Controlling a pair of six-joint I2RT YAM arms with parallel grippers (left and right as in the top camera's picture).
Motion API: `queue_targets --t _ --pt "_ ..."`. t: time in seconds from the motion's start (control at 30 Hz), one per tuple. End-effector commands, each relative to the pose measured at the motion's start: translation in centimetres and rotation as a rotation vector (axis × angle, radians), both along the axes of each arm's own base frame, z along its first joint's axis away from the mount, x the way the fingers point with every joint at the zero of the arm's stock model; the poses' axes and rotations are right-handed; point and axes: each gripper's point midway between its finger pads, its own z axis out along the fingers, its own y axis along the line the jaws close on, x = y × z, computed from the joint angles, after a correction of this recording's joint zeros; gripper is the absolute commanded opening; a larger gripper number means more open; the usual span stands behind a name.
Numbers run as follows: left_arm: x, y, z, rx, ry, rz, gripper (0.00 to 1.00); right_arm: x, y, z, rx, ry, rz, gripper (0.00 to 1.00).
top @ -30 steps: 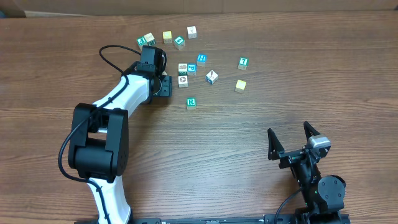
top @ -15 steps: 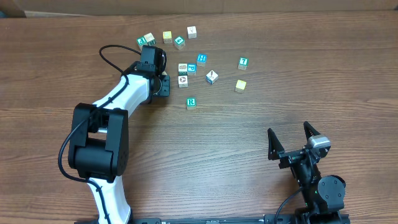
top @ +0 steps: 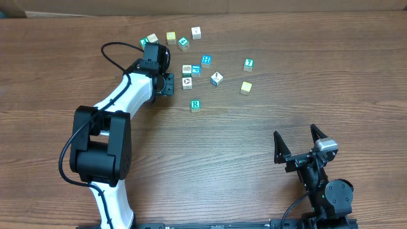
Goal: Form a horizontal line
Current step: 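Lower the left gripper and close on the natural 7 block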
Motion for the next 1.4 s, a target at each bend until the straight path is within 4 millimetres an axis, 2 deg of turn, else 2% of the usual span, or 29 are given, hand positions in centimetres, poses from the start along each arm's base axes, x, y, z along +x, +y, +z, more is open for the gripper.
queue_targets --t 0.0,0.97,1.37 --pt "0.34 -0.06 0.16 -0.003 0.001 -0.011 0.4 0.08 -0.19 -0.26 -0.004 -0.001 -0.011 1.0" --pt "0.18 -0.15 -0.36 -0.015 0.015 0.004 0.37 0.08 -0.19 -0.26 -0.004 -0.001 -0.011 1.0" --pt "0.16 -0.15 -0.37 -0.015 0.016 0.004 0.31 0.08 -0.19 -0.25 -0.003 -0.001 -0.011 1.0"
